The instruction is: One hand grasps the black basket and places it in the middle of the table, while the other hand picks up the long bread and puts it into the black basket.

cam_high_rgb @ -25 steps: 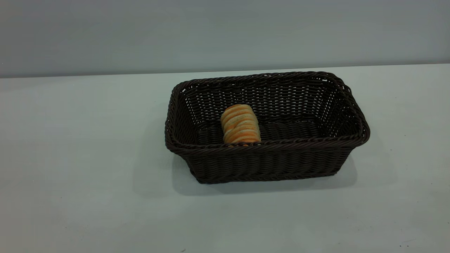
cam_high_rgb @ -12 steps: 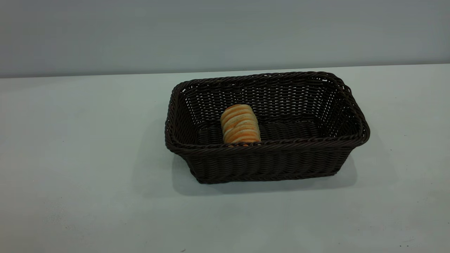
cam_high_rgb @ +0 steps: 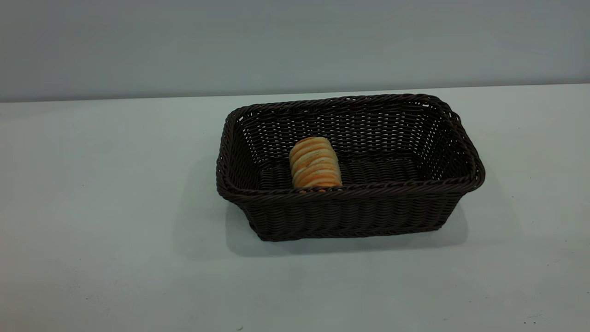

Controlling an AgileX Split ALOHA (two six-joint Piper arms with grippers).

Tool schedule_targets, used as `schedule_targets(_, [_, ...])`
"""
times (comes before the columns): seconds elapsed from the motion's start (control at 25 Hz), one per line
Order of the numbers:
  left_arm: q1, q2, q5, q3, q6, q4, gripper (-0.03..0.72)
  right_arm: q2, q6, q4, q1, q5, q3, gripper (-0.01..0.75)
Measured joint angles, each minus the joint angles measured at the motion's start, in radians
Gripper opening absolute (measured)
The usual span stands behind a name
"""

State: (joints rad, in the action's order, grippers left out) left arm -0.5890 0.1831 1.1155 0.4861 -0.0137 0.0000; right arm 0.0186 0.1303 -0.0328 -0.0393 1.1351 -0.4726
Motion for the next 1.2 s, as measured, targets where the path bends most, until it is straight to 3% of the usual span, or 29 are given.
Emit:
schedule_targets(0.08, [0.039, -0.010, 0.002, 0.000, 0.000, 0.000, 0.591, 0.000, 0.000, 0.000, 0.002, 0.000, 0.000, 0.496])
schedule_targets(0.32, [0.428, -0.031, 0.002, 0.000, 0.000, 0.000, 0.591, 0.000, 0.000, -0.001, 0.002, 0.001, 0.000, 0.496])
schedule_targets(0.48, [0.585, -0.113, 0.003, 0.000, 0.000, 0.000, 0.591, 0.001, 0.000, -0.001, 0.002, 0.001, 0.000, 0.496])
schedule_targets(0.6, [0.614, -0.190, 0.009, 0.000, 0.000, 0.000, 0.591, 0.002, 0.000, -0.001, 0.002, 0.001, 0.000, 0.496])
schedule_targets(1.2, [0.613, -0.205, 0.014, 0.000, 0.000, 0.000, 0.591, 0.002, 0.000, -0.002, 0.002, 0.001, 0.000, 0.496])
